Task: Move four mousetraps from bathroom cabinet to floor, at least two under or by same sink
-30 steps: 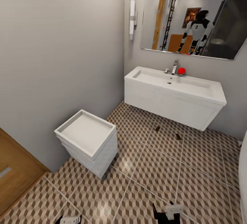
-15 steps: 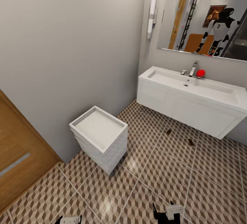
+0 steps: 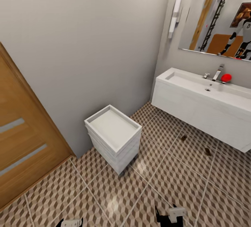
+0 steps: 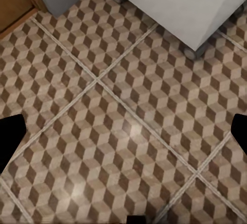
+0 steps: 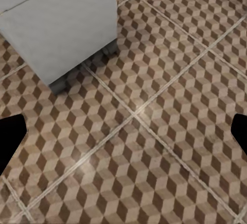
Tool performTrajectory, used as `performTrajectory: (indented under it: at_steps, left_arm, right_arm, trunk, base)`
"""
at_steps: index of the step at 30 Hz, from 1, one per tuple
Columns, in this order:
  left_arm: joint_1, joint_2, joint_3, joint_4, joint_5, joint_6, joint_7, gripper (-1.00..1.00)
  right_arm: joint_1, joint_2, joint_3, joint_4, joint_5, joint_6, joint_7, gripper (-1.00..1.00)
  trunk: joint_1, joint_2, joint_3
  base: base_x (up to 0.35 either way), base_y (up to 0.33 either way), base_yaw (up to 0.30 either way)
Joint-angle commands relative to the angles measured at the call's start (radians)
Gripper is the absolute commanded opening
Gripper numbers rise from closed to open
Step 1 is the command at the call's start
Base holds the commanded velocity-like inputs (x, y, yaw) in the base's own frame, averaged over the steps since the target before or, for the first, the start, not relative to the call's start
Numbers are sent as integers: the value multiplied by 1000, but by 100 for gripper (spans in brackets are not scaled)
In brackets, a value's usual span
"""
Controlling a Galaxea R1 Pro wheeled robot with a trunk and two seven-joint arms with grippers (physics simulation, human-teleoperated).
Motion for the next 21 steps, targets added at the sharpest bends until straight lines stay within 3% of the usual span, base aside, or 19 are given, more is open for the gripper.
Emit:
performTrajectory:
  at_steps: [1,21]
  left_arm:
    - [-2,0,-3,4,4,-6,1,100]
    - [-2,0,-3,4,4,-6,1,100]
  right_arm:
    - [-1,0,9,1,-2,-2,-8,100]
    - [-1,0,9,1,-2,-2,-8,100]
  trunk:
    - [1,-2,-2]
    - [1,-2,-15]
  base:
    - [0,0,262]
    - [0,0,262]
